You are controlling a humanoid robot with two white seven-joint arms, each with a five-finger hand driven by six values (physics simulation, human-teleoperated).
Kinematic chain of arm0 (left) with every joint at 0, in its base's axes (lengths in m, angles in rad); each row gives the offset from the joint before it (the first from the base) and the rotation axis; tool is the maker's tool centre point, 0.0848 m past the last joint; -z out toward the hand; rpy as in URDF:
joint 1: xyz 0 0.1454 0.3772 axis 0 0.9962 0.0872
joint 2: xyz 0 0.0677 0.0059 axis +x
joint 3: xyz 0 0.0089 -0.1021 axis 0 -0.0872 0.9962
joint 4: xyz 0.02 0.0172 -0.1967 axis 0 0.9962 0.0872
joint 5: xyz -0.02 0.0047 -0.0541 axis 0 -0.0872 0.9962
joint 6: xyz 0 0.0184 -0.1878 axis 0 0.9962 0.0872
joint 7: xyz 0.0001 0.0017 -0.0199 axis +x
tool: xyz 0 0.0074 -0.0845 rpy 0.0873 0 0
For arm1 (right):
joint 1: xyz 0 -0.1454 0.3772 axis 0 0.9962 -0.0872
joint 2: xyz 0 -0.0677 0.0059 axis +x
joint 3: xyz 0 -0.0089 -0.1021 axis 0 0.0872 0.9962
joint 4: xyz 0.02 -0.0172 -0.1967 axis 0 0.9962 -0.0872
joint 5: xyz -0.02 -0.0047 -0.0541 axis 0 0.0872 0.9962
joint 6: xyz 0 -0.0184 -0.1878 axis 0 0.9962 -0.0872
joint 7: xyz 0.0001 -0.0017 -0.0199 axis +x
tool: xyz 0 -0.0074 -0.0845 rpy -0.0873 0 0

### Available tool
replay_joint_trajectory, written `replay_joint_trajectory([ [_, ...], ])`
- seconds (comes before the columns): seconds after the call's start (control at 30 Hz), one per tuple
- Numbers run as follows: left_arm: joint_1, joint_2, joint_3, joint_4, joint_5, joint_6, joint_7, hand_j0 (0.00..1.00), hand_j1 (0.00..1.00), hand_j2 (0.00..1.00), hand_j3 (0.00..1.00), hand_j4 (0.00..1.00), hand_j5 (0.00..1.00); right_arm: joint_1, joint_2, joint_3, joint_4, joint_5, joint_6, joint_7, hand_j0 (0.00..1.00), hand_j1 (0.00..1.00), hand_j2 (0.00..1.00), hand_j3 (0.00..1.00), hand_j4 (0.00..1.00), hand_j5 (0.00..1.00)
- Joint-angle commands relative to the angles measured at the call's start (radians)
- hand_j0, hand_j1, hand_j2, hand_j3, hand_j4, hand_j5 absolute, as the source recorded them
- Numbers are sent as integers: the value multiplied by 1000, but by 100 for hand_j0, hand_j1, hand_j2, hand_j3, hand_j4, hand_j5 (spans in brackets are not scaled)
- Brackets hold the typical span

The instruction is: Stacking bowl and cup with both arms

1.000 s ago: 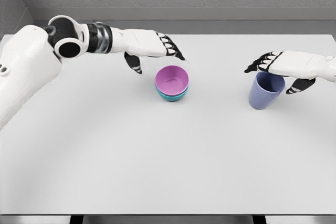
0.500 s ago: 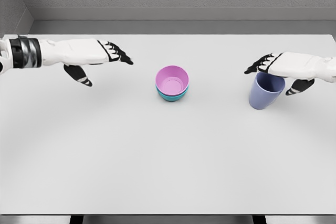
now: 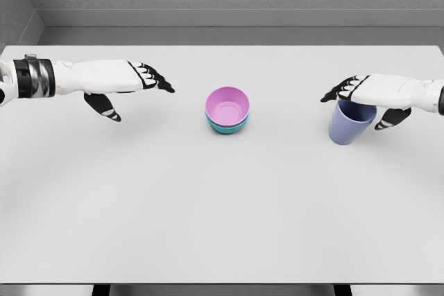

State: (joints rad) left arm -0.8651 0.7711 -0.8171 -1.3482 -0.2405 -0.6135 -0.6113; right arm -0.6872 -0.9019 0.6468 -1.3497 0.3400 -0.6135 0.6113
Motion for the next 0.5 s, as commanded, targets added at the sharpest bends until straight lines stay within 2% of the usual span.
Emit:
replay_joint_trajectory([
  [0.0,0,1,1,0,6,3,0,100,100,100,100,100,100,0,0,1,1,-6,3,0,100,100,100,100,100,100],
  [0.27,3,4,3,-8,6,3,0,100,100,100,100,100,100,-2,0,1,11,-4,3,0,100,100,100,100,100,100],
  [0.37,3,4,3,-8,6,3,0,100,100,100,100,100,100,-5,0,1,11,8,3,0,93,93,93,93,93,93],
  [0.47,11,7,22,-8,6,3,0,100,100,100,100,100,100,-5,1,4,17,8,3,0,92,92,92,92,92,92],
])
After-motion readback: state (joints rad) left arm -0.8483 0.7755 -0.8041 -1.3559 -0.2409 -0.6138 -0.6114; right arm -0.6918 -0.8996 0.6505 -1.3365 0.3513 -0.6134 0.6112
